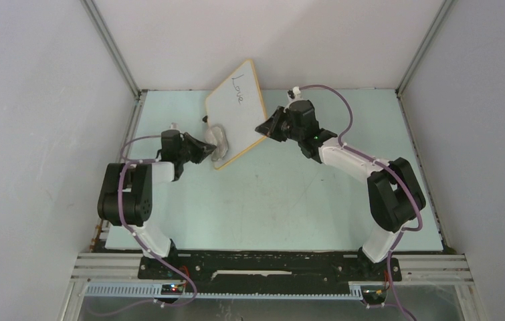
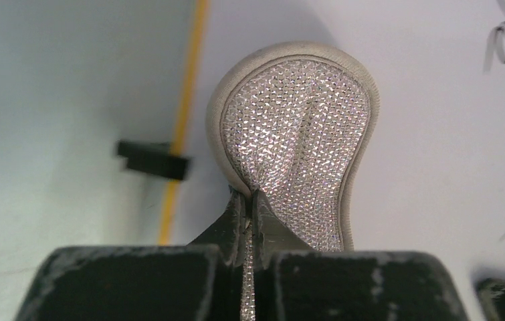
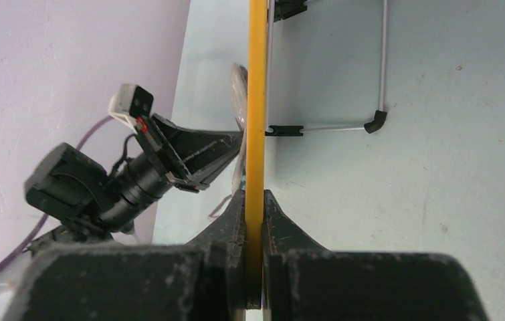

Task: Erase the whiteboard

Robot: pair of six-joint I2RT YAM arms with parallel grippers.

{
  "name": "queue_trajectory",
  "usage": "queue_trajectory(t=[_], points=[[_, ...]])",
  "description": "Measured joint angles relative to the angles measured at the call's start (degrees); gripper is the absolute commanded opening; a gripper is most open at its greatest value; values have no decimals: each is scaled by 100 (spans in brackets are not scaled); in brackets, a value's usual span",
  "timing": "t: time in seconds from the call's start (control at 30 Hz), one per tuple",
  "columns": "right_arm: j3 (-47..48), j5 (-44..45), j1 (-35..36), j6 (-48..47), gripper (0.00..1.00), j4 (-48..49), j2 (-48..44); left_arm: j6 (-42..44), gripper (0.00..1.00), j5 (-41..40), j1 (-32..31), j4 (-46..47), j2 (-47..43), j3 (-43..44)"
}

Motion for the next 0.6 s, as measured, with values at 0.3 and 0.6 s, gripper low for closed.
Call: queue_trajectory(t=[0.3, 0.6], points=[[0, 227, 297, -116, 0, 39, -7, -354, 0, -26, -695, -140, 699, 2295], [0, 437, 385, -129, 0, -4, -31, -186, 0, -76, -1003, -909, 1775, 4666]])
